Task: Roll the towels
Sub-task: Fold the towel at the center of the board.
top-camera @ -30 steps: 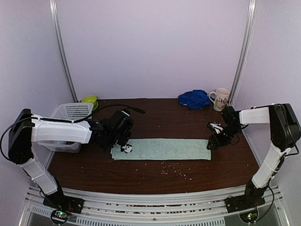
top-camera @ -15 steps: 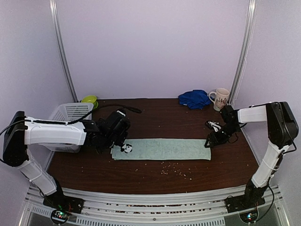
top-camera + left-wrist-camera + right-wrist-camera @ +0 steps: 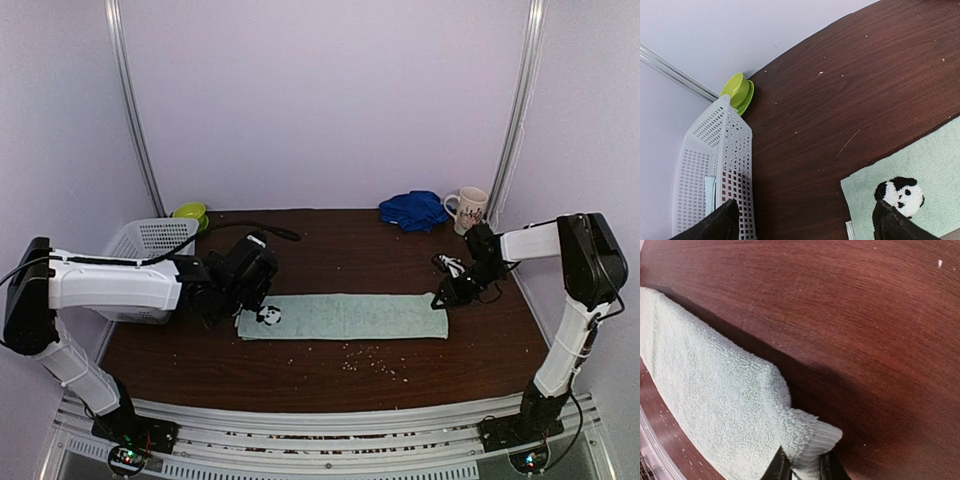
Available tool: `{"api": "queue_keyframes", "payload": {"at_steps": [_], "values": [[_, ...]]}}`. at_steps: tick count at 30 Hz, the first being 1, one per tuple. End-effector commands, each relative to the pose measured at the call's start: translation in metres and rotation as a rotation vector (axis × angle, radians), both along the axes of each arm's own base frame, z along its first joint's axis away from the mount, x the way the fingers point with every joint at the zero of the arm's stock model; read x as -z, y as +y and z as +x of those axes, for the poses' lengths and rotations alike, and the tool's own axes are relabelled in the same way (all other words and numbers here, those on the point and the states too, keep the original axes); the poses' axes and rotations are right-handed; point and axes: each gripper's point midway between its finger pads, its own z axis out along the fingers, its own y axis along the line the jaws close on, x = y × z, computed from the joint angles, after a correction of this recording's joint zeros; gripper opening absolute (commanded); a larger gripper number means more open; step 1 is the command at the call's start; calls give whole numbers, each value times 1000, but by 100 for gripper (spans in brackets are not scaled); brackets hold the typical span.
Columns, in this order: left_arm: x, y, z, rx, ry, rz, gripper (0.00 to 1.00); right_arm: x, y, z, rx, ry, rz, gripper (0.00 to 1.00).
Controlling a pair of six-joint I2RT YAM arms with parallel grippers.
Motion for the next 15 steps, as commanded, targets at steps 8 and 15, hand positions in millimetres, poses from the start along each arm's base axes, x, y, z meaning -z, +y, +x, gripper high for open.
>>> {"api": "queue_keyframes", "payload": {"at_steps": [8, 15], "values": [[-18, -4, -7, -1, -48, -38, 95, 21, -45, -1, 91, 40, -233, 0], [-11, -1, -10, -1, -30, -23, 95, -10, -108, 37, 150, -27, -382, 0]]}}
